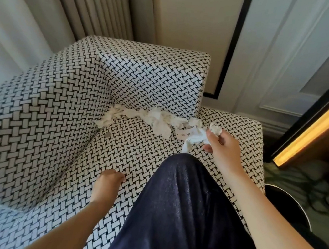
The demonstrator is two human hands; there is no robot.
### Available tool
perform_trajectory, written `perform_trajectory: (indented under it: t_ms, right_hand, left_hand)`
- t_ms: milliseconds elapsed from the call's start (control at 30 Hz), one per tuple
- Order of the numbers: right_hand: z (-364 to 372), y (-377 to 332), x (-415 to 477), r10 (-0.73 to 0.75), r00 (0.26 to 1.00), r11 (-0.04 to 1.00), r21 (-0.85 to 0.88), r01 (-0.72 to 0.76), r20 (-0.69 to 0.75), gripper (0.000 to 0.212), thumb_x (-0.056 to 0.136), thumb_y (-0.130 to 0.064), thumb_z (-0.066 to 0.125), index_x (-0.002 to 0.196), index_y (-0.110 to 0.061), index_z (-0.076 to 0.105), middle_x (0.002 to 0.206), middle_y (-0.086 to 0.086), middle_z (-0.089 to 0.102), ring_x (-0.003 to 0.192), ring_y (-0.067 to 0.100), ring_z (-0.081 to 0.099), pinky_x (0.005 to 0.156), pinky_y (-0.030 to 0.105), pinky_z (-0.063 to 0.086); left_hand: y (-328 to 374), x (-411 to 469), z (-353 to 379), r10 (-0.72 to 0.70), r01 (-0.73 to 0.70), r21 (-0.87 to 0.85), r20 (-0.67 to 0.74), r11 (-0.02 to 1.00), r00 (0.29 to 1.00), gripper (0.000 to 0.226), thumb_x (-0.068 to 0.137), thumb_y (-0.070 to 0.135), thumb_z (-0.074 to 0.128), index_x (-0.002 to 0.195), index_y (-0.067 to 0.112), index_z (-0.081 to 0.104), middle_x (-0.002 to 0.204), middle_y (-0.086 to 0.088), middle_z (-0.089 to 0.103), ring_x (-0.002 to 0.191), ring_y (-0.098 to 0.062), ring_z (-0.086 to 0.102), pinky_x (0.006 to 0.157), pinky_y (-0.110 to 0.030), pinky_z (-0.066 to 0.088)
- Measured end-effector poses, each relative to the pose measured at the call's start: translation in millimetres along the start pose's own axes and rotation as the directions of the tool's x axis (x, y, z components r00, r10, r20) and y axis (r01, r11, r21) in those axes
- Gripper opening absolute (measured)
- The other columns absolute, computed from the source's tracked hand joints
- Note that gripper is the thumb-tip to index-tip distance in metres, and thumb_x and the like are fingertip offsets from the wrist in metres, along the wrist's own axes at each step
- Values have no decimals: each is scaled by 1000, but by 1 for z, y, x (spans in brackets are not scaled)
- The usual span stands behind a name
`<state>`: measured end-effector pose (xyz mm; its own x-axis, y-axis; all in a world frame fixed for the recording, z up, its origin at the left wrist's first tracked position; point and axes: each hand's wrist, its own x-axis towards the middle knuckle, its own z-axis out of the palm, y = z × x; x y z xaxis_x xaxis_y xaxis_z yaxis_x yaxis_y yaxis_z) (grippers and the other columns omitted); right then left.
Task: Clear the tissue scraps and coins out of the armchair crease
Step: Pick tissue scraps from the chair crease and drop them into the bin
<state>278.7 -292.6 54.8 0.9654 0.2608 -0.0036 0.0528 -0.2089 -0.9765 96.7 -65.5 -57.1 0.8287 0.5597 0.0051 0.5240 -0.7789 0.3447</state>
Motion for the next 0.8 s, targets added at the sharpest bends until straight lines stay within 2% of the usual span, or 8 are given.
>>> perform_trajectory:
  t_ms: [100,200,333,400,467,567,667,800]
  right_hand:
    - [-6,5,-1,18,1000,1000,6,-17,-17,15,96,-20,52,101,-16,66,86,1,67,59,1,60,63,18,53]
    - [-17,11,-1,47,998,999,24,-46,-42,16,96,-21,52,104,-15,65,87,3,67,57,-1,60,57,12,51]
    - [-40,20,-4,83,993,994,71,-77,-80,16,95,-24,53,104,-17,65,85,3,67,62,2,60,55,9,48]
    - [-56,28,-6,100,990,993,69,-93,-101,16,95,-26,54,102,-19,67,82,2,67,65,6,61,58,11,49]
    - [-76,42,-9,147,979,988,66,-139,-143,19,95,-29,54,102,-19,68,82,2,68,68,8,62,66,17,51]
    - [-108,67,-16,223,951,972,121,-201,-216,22,95,-30,53,108,-18,66,90,-1,68,71,8,62,73,24,53]
    - [-143,96,-21,341,870,935,225,-275,-356,22,97,-29,51,111,-16,62,95,2,65,75,10,61,70,23,50]
    - [-175,130,-25,472,763,876,336,-347,-441,23,98,-26,47,113,-11,55,94,3,60,75,12,59,76,30,52]
  left_hand:
    - [3,2,4,-92,91,-25,-45,996,995,16,85,-7,60,83,4,72,80,-8,68,63,-13,53,48,-11,29]
    - [13,5,3,-237,235,-79,-21,969,971,18,93,2,50,90,6,67,87,-3,66,70,-11,54,52,-13,32]
    - [42,19,-10,-391,378,-271,9,885,921,13,93,8,53,93,6,66,85,-3,65,62,-8,52,49,-14,35]
    - [71,36,-22,-409,388,-384,30,838,912,11,90,9,57,88,8,68,84,-5,69,56,-7,50,46,-15,38]
    - [114,56,-34,-365,341,-519,59,784,929,7,87,8,61,86,10,68,77,-2,68,57,-6,54,50,-16,45]
    - [190,77,-47,-239,242,-741,114,626,964,7,85,6,67,90,9,68,76,-2,68,67,-10,62,69,-22,56]
    - [265,81,-33,-68,211,-797,210,565,975,9,82,3,68,85,11,70,76,-4,69,67,-11,63,73,-24,57]
    - [328,59,6,70,331,-785,427,523,902,11,82,-3,66,83,7,70,77,-6,67,70,-12,60,78,-25,57]
